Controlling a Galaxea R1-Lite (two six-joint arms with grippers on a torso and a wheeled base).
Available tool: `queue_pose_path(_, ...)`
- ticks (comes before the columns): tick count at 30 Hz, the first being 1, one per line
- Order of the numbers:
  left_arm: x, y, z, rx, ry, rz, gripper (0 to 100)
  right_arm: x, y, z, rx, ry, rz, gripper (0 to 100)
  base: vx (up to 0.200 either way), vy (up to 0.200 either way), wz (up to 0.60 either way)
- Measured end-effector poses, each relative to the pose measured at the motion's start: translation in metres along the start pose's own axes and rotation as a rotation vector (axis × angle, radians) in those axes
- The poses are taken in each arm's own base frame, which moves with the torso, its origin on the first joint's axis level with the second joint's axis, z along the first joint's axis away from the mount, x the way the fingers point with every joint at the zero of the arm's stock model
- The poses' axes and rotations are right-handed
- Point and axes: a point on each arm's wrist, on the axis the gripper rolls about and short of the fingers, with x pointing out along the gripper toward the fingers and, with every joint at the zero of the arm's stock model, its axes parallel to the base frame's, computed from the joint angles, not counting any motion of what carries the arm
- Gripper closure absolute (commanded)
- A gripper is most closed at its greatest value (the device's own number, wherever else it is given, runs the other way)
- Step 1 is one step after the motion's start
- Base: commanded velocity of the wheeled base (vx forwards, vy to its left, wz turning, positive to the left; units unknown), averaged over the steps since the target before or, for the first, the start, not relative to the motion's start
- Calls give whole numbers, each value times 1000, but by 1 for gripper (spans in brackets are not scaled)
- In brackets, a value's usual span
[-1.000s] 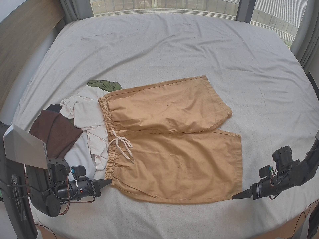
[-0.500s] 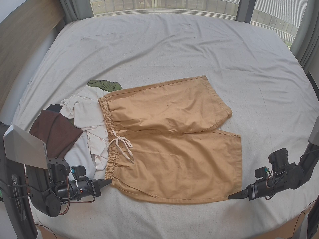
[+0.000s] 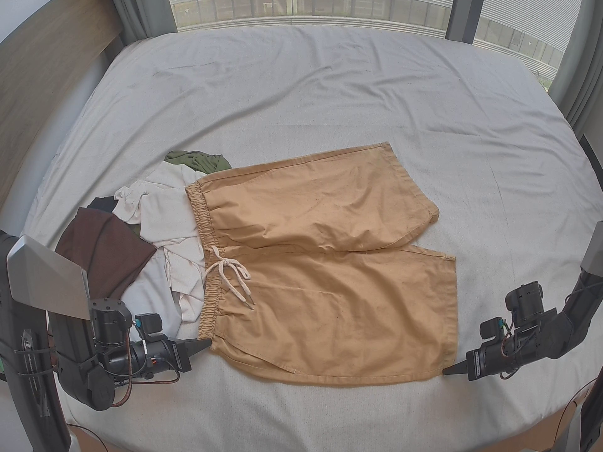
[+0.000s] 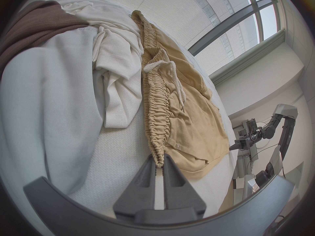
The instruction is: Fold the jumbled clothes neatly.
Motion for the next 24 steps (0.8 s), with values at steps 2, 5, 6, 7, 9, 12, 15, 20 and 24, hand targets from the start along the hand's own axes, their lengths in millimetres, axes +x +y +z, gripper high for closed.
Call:
queue_pose_path(2, 0, 0, 0, 0, 1, 0, 100, 0, 0, 0, -1, -1, 0, 100, 0, 0, 0)
queue_pose_path(5, 0, 0, 0, -1, 2, 0, 100, 0, 0, 0, -1, -1, 0, 100, 0, 0, 0)
queue_pose_path(6, 0, 0, 0, -1, 2, 0, 100, 0, 0, 0, -1, -1, -1, 100, 0, 0, 0)
queue_pose_path(7, 0, 0, 0, -1, 2, 0, 100, 0, 0, 0, -1, 0, -1, 100, 0, 0, 0)
queue_pose_path(9, 0, 0, -1, -2, 2, 1, 100, -1, 0, -1, -7, 1, -3, 100, 0, 0, 0)
queue_pose_path(12, 0, 0, -1, -2, 2, 1, 100, -1, 0, -4, -15, 9, -4, 0, 0, 0, 0)
queue_pose_path(15, 0, 1, -1, -2, 2, 1, 100, -2, 0, -5, -16, 8, -4, 0, 0, 0, 0)
queue_pose_path(20, 0, 1, -1, -3, 4, 2, 100, -1, 2, -2, -39, -22, 5, 0, 0, 0, 0)
queue_pose_path(24, 0, 1, -1, -3, 4, 2, 100, 0, 3, 0, -53, -48, 8, 100, 0, 0, 0)
